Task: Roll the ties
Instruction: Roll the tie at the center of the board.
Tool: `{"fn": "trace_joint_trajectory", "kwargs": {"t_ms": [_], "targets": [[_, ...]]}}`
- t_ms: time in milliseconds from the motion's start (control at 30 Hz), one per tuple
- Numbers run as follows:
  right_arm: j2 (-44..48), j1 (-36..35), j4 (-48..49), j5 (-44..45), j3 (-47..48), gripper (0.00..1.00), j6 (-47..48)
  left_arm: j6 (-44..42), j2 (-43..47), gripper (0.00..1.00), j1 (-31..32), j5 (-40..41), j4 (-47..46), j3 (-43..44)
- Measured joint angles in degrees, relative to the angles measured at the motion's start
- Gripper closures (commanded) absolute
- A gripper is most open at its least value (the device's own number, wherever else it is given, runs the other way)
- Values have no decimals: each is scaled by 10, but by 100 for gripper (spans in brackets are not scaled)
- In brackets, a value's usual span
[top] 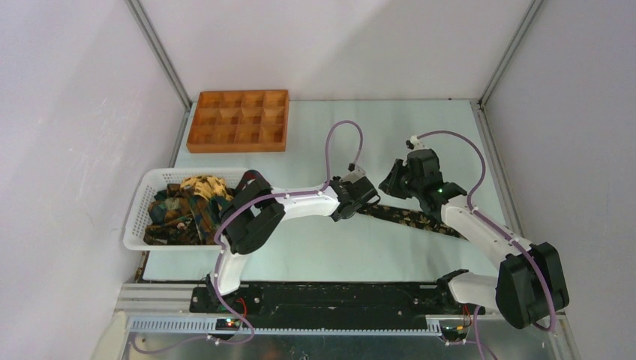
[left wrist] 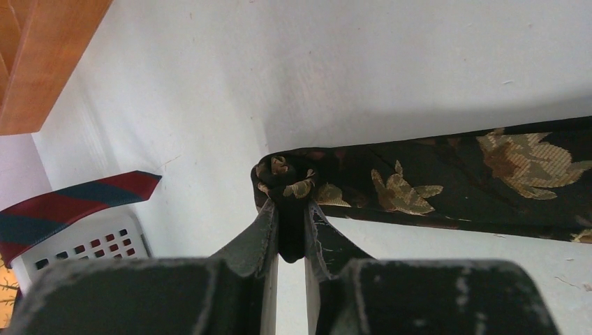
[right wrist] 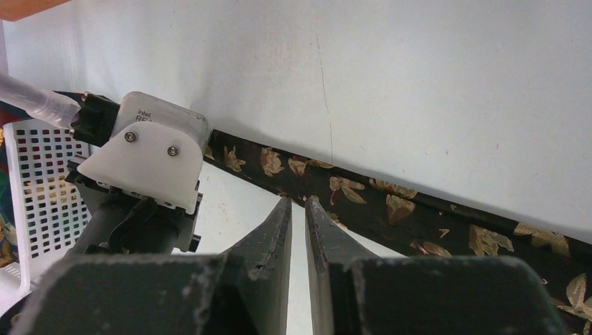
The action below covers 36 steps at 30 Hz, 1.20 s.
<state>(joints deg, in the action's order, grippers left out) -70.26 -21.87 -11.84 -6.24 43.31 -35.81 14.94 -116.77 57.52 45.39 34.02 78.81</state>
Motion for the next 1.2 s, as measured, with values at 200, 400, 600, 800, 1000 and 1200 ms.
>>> {"fn": "trace_joint_trajectory", "kwargs": {"t_ms": [200,400,600,800,1000,1200], "targets": [[0,0,0,0,-8,84,0,0,0,86,1,-16,0,4],[0,1,0,0,-12,84,0,0,0,77,1,-35,0,4],[0,2,0,-1,-14,84,0,1,0,67,1,-54,-1,4],[0,2,0,-2,-14,84,0,1,0,63,3,-67,-3,4],[0,2,1,-2,-14,84,0,1,0,59,3,-79,-5,5],[0,2,1,-3,-14,84,0,2,0,53,3,-98,-5,17]]}}
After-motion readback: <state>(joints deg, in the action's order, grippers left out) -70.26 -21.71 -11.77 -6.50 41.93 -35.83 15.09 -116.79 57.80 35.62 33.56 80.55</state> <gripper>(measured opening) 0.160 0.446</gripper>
